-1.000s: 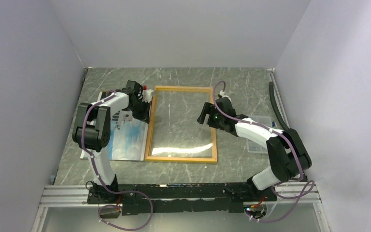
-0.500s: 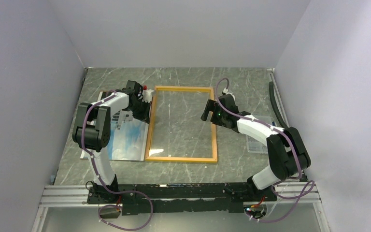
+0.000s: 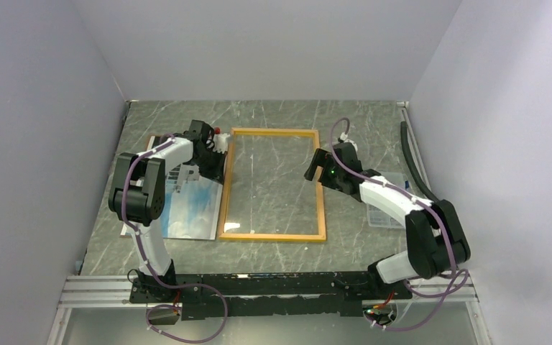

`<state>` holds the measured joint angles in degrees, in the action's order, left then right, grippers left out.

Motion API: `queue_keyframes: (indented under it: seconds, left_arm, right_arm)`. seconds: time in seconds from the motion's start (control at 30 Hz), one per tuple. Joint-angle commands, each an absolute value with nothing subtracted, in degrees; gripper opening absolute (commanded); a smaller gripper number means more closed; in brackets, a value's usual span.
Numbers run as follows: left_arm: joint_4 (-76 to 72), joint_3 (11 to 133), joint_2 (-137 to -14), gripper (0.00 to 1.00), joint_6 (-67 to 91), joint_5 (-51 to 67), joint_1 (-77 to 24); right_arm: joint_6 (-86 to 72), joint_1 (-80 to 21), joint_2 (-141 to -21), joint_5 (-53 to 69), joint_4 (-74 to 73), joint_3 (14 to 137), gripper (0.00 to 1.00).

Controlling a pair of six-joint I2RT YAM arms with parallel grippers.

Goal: Put the photo into the frame
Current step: Place the photo frame item in the photo frame.

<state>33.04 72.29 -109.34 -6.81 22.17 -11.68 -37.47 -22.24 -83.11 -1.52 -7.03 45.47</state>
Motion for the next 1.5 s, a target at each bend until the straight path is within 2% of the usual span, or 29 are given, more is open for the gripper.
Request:
queue_keyframes:
  seconds: [0.0, 0.33, 0.47, 0.6, 0.7, 0.8, 0.87, 1.0, 1.23, 1.47]
  left_arm:
    - [33.39, 74.48, -109.58, 0.03, -6.62, 24.95, -14.52]
    - [34.5, 79.89, -111.4, 0.03, -5.15, 25.69, -17.1]
    - [39.02, 83.12, -108.1, 0.03, -5.61, 24.92, -15.19]
    - [47.86, 89.43, -103.8, 0.04, -6.61, 25.76, -7.43]
    - [53.86, 92.56, -100.1, 0.24, -9.72, 23.08, -0.76]
    - [55.83, 91.06, -96.14, 0.56, -13.61, 18.68, 7.05]
    - [56.46, 88.6, -94.01, 0.63, -15.76, 17.63, 12.2]
    - [55.7, 81.74, -91.96, 0.59, -19.23, 13.51, 19.1]
    - [46.24, 69.74, -90.27, 0.51, -20.13, 2.98, 22.11]
    - [41.17, 67.16, -91.67, 0.47, -19.54, 0.17, 25.81]
  right_arm:
    - [-38.95, -21.62, -77.31, -2.83, -7.47, 44.03, 1.0]
    - [-41.29, -22.91, -68.23, -4.66, -11.96, 42.2, 1.0]
    - [-43.14, -30.82, -70.69, -7.74, -13.22, 46.8, 1.0]
    - [-44.87, -40.22, -77.75, -9.29, -12.78, 55.76, 1.0]
    - [-44.98, -46.43, -85.47, -9.47, -12.95, 64.38, 1.0]
    - [-44.48, -51.08, -94.01, -7.7, -13.44, 74.57, 1.0]
    - [-44.38, -53.28, -99.72, -6.18, -14.17, 80.27, 1.0]
    - [-43.06, -56.35, -109.08, -4.71, -17.8, 90.25, 1.0]
    - [-43.24, -57.41, -119.26, -2.67, -19.74, 97.33, 1.0]
    - [-43.4, -57.59, -126.5, -3.71, -22.84, 102.88, 1.0]
